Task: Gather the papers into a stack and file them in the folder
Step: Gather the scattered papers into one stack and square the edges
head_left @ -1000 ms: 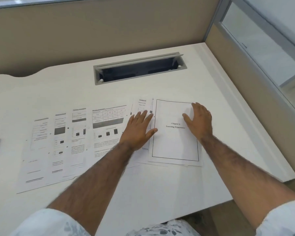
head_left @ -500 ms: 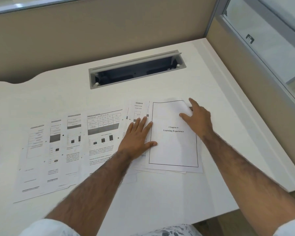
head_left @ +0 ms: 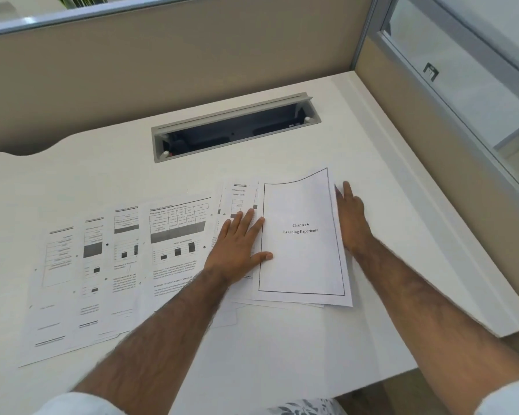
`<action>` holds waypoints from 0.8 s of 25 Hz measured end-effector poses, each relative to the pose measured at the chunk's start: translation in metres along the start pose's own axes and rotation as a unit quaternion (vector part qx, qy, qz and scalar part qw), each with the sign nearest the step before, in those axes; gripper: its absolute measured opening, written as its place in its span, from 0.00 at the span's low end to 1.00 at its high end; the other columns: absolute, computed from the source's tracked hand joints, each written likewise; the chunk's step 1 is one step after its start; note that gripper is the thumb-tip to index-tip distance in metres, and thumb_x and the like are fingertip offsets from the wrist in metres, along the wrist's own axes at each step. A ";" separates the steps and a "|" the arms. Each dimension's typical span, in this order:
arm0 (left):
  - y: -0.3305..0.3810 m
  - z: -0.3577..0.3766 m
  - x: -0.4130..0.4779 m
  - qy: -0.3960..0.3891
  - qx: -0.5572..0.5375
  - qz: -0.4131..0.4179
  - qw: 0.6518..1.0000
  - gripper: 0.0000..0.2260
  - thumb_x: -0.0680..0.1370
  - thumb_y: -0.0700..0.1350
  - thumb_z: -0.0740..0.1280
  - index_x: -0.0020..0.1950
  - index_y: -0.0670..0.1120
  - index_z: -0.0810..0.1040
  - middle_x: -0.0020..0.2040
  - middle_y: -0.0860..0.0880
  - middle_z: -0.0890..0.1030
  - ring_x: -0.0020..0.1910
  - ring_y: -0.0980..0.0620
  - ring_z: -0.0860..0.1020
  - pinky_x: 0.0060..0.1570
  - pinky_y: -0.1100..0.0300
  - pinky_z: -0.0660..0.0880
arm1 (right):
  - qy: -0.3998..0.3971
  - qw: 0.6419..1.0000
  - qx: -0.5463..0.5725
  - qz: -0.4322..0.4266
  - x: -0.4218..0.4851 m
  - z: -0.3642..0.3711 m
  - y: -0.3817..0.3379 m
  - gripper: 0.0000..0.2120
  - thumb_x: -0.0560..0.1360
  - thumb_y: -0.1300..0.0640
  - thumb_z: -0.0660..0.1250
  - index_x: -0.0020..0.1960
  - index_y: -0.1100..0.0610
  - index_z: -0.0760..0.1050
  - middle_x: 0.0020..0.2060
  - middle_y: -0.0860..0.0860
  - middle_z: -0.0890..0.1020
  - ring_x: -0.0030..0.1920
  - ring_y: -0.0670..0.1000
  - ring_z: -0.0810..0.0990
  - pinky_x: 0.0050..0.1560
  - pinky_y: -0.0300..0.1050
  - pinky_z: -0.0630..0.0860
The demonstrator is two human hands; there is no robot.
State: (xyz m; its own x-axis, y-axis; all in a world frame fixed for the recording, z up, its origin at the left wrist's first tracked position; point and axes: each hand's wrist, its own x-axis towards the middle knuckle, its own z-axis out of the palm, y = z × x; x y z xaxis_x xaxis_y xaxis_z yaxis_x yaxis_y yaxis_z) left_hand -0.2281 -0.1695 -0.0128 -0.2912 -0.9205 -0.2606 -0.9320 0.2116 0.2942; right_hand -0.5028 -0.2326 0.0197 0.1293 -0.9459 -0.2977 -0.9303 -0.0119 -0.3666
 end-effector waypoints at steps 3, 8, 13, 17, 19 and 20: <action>0.001 -0.001 0.000 -0.003 0.002 -0.005 1.000 0.38 0.79 0.68 0.56 0.84 0.54 0.47 0.84 0.51 0.41 0.83 0.49 0.40 0.79 0.52 0.38 | -0.027 0.999 -0.029 -0.032 -0.001 0.009 0.008 0.40 0.72 0.46 0.38 0.81 0.60 0.57 0.79 0.62 0.62 0.81 0.68 0.49 0.75 0.74 0.49; 0.002 -0.002 0.000 -0.009 0.005 -0.011 1.000 0.38 0.79 0.68 0.56 0.84 0.54 0.46 0.84 0.51 0.41 0.83 0.49 0.39 0.79 0.52 0.38 | 0.059 0.861 0.495 0.099 -0.016 0.008 -0.016 0.18 0.79 0.46 0.58 0.65 0.48 0.79 0.61 0.48 0.84 0.62 0.52 0.80 0.68 0.58 0.71; 0.003 -0.003 -0.001 -0.007 -0.004 -0.010 1.000 0.38 0.79 0.68 0.57 0.84 0.53 0.47 0.84 0.51 0.41 0.83 0.48 0.40 0.79 0.51 0.39 | 0.097 0.705 0.673 0.201 -0.027 -0.006 -0.026 0.29 0.79 0.32 0.57 0.71 0.51 0.71 0.61 0.49 0.79 0.51 0.48 0.82 0.48 0.49 0.79; 0.006 -0.006 -0.001 -0.011 -0.003 -0.013 1.000 0.38 0.80 0.67 0.57 0.84 0.53 0.47 0.84 0.50 0.42 0.83 0.48 0.40 0.79 0.50 0.39 | 0.017 0.782 0.605 0.146 -0.040 -0.004 -0.023 0.16 0.77 0.43 0.70 0.56 0.54 0.83 0.51 0.52 0.88 0.51 0.53 0.87 0.55 0.56 0.83; 0.008 -0.007 0.001 -0.017 -0.008 -0.020 1.000 0.38 0.80 0.67 0.59 0.84 0.53 0.48 0.84 0.50 0.42 0.83 0.48 0.41 0.80 0.50 0.41 | 0.030 0.850 0.511 0.126 -0.038 0.008 -0.022 0.02 0.76 0.58 0.73 0.48 0.53 0.83 0.49 0.54 0.88 0.52 0.58 0.87 0.57 0.60 0.82; 0.009 -0.009 0.002 -0.021 -0.013 -0.024 0.999 0.38 0.79 0.66 0.60 0.84 0.53 0.48 0.84 0.50 0.42 0.83 0.48 0.41 0.80 0.50 0.41 | 0.037 0.867 0.479 0.129 -0.039 0.013 -0.022 0.07 0.75 0.63 0.72 0.45 0.52 0.82 0.49 0.56 0.87 0.53 0.61 0.86 0.57 0.60 0.81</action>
State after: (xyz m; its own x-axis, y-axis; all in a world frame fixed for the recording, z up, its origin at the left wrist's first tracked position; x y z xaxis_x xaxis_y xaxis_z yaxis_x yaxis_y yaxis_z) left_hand -0.2352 -0.1721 -0.0025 -0.2562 -0.9143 -0.3138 -0.9391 0.1585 0.3048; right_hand -0.4832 -0.1917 0.0281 -0.0967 -0.8955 -0.4344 -0.2075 0.4449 -0.8712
